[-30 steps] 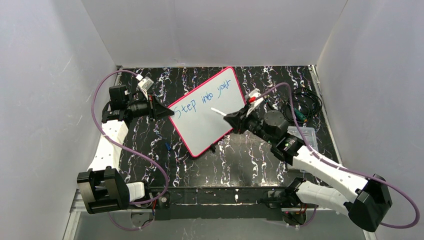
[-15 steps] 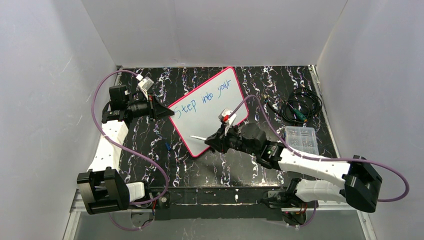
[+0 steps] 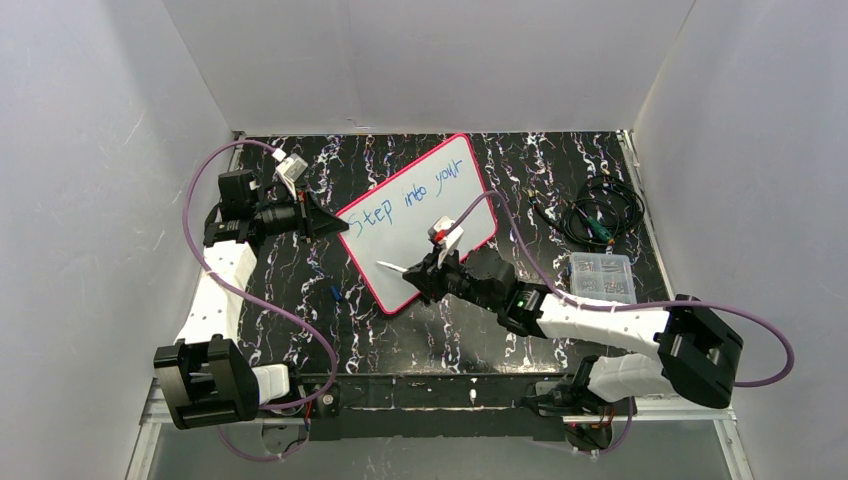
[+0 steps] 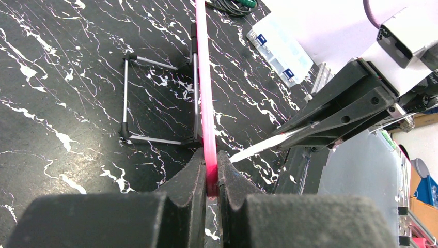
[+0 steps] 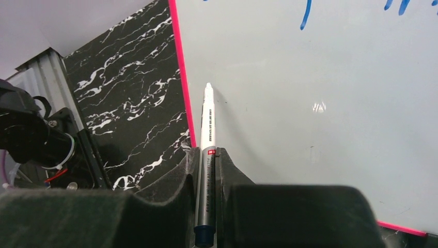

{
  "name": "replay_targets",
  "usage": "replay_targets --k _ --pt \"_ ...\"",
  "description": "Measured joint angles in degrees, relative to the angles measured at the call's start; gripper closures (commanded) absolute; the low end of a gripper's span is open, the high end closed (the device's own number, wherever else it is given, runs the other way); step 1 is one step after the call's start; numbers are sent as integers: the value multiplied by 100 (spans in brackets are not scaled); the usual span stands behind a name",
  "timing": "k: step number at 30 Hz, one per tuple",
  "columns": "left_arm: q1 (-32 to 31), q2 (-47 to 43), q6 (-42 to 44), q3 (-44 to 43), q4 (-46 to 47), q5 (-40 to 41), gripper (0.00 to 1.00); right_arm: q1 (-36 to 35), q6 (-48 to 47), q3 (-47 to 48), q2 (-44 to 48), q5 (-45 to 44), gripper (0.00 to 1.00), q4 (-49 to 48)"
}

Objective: Write a sentence on the whiteboard

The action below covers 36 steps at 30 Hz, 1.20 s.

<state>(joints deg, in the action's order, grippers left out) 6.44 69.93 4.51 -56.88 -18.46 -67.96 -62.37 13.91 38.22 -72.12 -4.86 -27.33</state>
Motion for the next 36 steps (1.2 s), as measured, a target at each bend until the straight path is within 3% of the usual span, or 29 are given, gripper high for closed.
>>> replay_targets --k 10,36 --pt "-7 -9 0 0 0 9 100 -2 -111 98 -420 -295 99 -63" --pt "-9 -13 -2 0 0 22 100 -118 -39 24 -256 -378 99 780"
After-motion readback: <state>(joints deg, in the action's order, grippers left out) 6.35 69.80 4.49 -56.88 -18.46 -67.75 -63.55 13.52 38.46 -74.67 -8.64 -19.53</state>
